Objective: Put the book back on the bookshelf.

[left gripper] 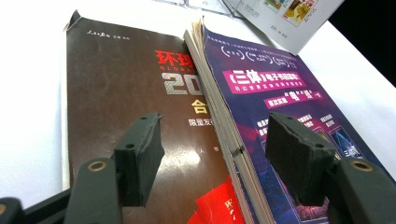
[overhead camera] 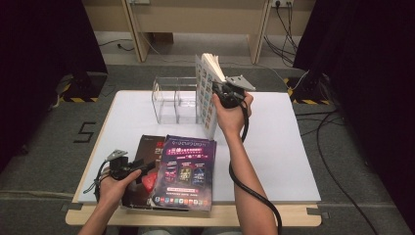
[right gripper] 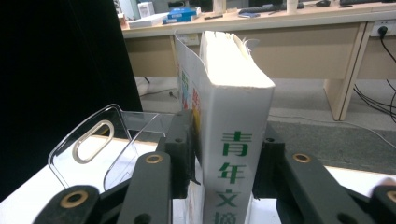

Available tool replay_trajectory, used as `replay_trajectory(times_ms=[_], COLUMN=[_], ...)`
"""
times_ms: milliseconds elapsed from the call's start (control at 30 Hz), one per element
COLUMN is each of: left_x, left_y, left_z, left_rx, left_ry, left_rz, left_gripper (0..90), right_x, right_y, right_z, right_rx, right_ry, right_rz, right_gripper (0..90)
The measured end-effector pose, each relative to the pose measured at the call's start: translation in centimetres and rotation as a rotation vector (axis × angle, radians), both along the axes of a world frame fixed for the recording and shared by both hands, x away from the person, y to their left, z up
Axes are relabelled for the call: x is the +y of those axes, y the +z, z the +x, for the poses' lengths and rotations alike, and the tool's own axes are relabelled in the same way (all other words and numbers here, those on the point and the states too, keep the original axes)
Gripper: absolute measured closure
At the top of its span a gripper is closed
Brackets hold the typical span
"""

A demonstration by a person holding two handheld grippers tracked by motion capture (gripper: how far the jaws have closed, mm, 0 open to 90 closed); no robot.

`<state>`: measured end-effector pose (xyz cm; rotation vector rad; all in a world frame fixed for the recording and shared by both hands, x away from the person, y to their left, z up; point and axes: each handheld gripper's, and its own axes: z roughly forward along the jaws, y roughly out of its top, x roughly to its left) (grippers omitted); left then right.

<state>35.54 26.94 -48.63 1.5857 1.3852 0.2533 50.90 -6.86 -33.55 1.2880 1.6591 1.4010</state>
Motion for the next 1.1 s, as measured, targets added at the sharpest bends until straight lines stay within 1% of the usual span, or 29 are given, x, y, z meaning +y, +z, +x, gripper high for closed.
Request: replay_trajectory(times_ms=[133, 200, 267, 300, 333, 500, 533, 667, 767, 1000, 1100], left_x=[0.0, 0.0, 0.0, 0.0, 0.1, 0.0, 0.0, 0.0, 0.1, 0.3, 0.4], left_y=[0.0, 0.0, 0.0, 0.0, 0.0, -0.1, -0.1, -0.1, 0.0, -0.1, -0.1], left_z=[0.0, 0.0, 0.0, 0.0, 0.0, 0.0, 0.0, 0.0, 0.0, 0.1, 0.1], left_rx=[0.000, 0.001, 0.001, 0.002, 0.003, 0.005, 0.005, 0.004, 0.005, 0.006, 0.005], left_ry=[0.001, 0.000, -0.001, 0.000, 0.001, 0.000, 0.000, -0.001, 0.000, 0.008, 0.010], left_rz=[-0.001, -0.003, -0.002, -0.003, -0.002, -0.003, -0.004, -0.005, -0.005, -0.011, -0.013], left_gripper=[35.7, 35.7, 35.7, 35.8, 35.8, 35.8, 35.8, 35.8, 35.9, 35.9, 35.9], right_x=[0.0, 0.0, 0.1, 0.1, 0.1, 0.1, 0.0, 0.1, 0.4, 1.2, 1.4], right_y=[0.1, 0.1, 0.1, 0.0, -0.1, -0.1, -0.1, 0.3, 0.5, 1.4, 1.7], right_z=[0.2, 0.3, 0.4, 0.6, 0.6, 0.9, 1.0, 1.1, 1.3, 1.9, 2.5], right_rx=[0.005, 0.011, 0.012, 0.009, 0.010, 0.026, 0.029, 0.063, 0.073, 0.053, 0.040], right_ry=[0.002, 0.002, 0.000, -0.006, -0.005, -0.017, -0.015, 0.006, 0.024, 0.007, -0.012], right_rz=[0.005, 0.014, 0.011, 0.008, 0.013, 0.016, 0.012, 0.030, 0.032, 0.010, 0.028], right_gripper=[70.5, 70.6, 70.2, 68.6, 68.4, 70.5, 71.4, 73.0, 73.4, 73.7, 73.8])
